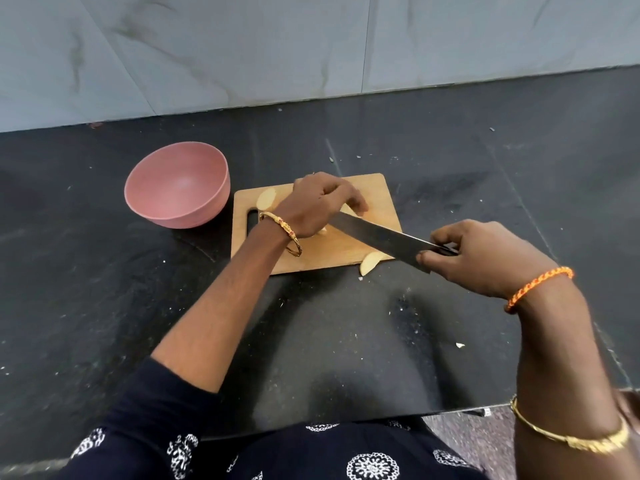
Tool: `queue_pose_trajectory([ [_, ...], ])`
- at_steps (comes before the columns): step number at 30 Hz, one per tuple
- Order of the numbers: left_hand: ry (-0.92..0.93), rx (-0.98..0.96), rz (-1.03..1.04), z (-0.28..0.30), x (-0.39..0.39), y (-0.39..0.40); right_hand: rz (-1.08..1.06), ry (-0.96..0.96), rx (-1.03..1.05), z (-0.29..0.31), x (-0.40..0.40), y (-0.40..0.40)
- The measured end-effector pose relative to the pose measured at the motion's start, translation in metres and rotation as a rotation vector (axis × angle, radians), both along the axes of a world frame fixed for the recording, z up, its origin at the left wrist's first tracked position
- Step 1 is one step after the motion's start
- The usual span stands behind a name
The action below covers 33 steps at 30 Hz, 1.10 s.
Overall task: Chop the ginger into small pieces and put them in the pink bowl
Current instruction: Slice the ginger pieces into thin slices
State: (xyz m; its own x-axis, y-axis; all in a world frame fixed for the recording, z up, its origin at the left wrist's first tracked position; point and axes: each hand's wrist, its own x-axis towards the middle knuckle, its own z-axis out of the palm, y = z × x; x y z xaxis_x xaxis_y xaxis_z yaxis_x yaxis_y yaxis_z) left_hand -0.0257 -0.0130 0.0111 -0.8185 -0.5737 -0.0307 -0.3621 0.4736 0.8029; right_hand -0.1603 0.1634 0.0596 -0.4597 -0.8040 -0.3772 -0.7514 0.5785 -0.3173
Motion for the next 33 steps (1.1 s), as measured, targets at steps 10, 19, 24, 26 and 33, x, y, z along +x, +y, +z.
queue_pose_trajectory([
  [10, -0.042, -0.122, 0.238, -0.009, 0.020, -0.037, -0.071, -0.002, -0.217, -0.031, -0.019, 0.003],
  [19, 0.194, -0.086, 0.704, -0.019, 0.027, -0.003, -0.343, -0.031, -0.433, -0.068, 0.003, -0.002],
  [24, -0.045, -0.153, 0.364, -0.042, 0.019, 0.059, -0.465, -0.053, -0.493, -0.075, 0.019, -0.027],
  [26, -0.144, -0.268, 0.263, -0.053, 0.014, 0.071, -0.463, -0.061, -0.501, -0.075, 0.020, -0.038],
  [33, -0.164, -0.234, 0.234, -0.045, 0.005, 0.067, -0.389, -0.106, -0.561, -0.075, 0.016, -0.057],
])
